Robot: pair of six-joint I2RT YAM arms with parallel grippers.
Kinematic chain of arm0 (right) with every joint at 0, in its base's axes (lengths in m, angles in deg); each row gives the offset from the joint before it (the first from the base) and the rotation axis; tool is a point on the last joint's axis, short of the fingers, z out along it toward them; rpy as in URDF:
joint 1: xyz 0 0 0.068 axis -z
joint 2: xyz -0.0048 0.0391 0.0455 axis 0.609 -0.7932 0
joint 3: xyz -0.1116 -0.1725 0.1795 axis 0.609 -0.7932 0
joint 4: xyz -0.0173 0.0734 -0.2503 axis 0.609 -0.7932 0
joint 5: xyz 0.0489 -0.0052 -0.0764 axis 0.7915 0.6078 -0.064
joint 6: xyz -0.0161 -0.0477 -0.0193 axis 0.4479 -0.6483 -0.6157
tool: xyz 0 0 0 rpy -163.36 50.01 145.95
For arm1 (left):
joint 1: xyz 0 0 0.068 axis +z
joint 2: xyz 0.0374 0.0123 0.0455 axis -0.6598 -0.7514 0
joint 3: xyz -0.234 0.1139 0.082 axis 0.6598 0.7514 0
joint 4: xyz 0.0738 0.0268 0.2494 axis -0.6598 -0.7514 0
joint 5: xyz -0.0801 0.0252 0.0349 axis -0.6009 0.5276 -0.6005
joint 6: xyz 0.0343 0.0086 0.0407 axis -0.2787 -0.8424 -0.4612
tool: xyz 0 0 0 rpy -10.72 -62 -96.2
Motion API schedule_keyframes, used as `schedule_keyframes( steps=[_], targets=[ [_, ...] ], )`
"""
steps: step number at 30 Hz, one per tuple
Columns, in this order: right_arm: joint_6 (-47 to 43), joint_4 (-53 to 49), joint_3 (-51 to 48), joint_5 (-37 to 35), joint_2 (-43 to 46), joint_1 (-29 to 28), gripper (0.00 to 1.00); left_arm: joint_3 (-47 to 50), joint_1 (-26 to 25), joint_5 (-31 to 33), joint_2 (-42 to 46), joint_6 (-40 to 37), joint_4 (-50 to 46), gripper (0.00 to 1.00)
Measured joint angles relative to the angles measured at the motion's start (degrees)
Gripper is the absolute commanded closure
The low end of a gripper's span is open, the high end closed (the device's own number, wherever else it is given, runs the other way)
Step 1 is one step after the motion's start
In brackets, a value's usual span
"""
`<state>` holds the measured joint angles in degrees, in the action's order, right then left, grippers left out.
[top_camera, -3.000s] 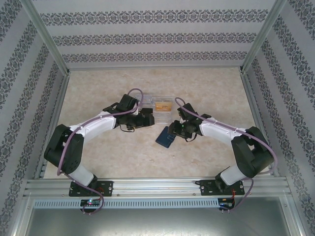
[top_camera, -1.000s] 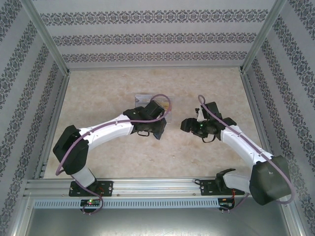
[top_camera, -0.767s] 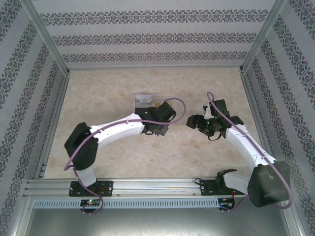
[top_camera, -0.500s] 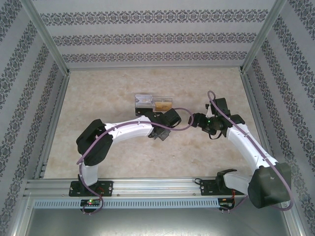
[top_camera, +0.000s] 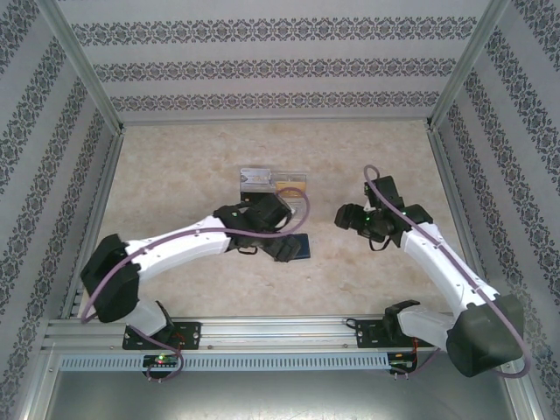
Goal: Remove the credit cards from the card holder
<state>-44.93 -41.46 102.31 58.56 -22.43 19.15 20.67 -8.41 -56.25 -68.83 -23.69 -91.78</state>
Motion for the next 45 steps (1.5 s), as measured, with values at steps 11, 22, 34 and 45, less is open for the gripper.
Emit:
schedule_keyframes(
  steps=[11, 22, 34, 45],
  targets=[
    [6.9, 1.2, 6.5, -7.3, -16.2, -16.5, 0.33, 7.3, 16.2, -6.0, 8.2, 9.4, -0.1, 0.01],
    [8.0, 2.6, 15.9, -11.0, -33.6, -19.0, 0.35, 8.2, 20.1, -6.5, 7.5, 14.6, 0.2, 0.01],
    [4.9, 2.0, 15.0, -12.9, -36.9, -19.0, 0.34, 9.0, 20.2, -6.5, 5.2, 22.0, 1.7, 0.01],
    [7.7, 2.9, 4.9, -5.5, -25.7, -26.1, 0.35, 14.3, 20.2, -12.3, 5.7, 26.5, 3.1, 0.07]
  ],
)
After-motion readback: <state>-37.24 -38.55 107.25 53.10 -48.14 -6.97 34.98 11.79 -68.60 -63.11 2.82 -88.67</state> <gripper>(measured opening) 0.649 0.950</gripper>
